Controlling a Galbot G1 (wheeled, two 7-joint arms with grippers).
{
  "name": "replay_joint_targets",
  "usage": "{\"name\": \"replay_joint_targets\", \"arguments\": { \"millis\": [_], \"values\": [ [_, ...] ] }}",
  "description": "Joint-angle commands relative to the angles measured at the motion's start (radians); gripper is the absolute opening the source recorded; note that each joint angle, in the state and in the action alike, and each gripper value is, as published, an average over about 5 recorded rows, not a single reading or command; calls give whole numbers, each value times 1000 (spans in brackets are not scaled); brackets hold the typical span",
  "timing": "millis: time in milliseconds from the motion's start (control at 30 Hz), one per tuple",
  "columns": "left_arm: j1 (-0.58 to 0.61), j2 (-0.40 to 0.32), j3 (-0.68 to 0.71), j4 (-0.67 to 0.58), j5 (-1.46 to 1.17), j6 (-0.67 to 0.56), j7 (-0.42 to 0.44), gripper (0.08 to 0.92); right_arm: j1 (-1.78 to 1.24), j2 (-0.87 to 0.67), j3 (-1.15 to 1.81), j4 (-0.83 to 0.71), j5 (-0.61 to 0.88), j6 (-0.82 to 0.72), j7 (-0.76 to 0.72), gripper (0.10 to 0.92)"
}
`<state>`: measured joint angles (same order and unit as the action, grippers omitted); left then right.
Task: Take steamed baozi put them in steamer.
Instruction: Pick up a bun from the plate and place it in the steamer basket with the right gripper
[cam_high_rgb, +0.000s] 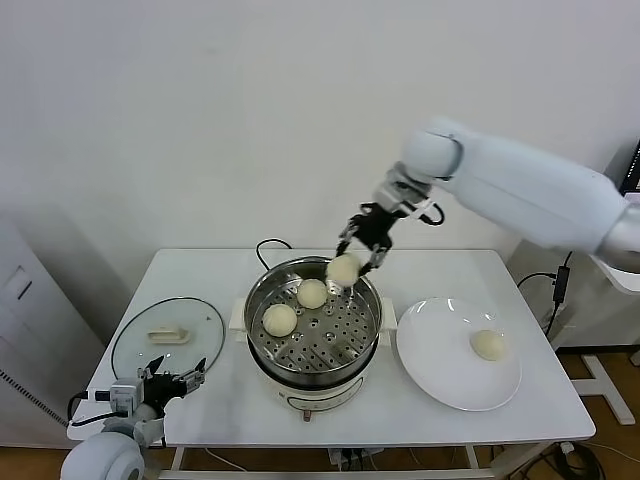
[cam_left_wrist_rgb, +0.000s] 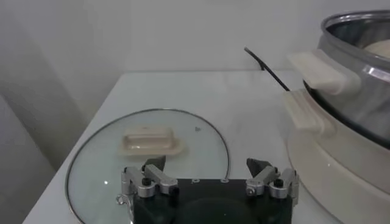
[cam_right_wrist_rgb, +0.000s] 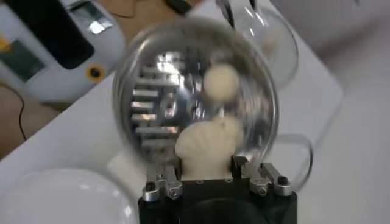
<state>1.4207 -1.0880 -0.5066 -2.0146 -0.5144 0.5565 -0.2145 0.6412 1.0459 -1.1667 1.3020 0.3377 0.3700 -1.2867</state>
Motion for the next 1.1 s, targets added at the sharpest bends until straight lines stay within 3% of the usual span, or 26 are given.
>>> {"name": "replay_joint_targets", "arguments": {
  "millis": [33, 600, 1100],
  "values": [
    [0, 0, 0, 3, -1, -2, 1, 823, -26, 108, -17, 130, -108, 196, -12, 501],
    [10, 4, -10, 1, -3, -5, 2, 823, -240, 136, 84, 127, -462, 362, -10, 501],
    [4, 6, -11, 14, -6, -7, 3, 823, -326, 142, 119, 115, -537, 385, 0, 501]
  ]
}}
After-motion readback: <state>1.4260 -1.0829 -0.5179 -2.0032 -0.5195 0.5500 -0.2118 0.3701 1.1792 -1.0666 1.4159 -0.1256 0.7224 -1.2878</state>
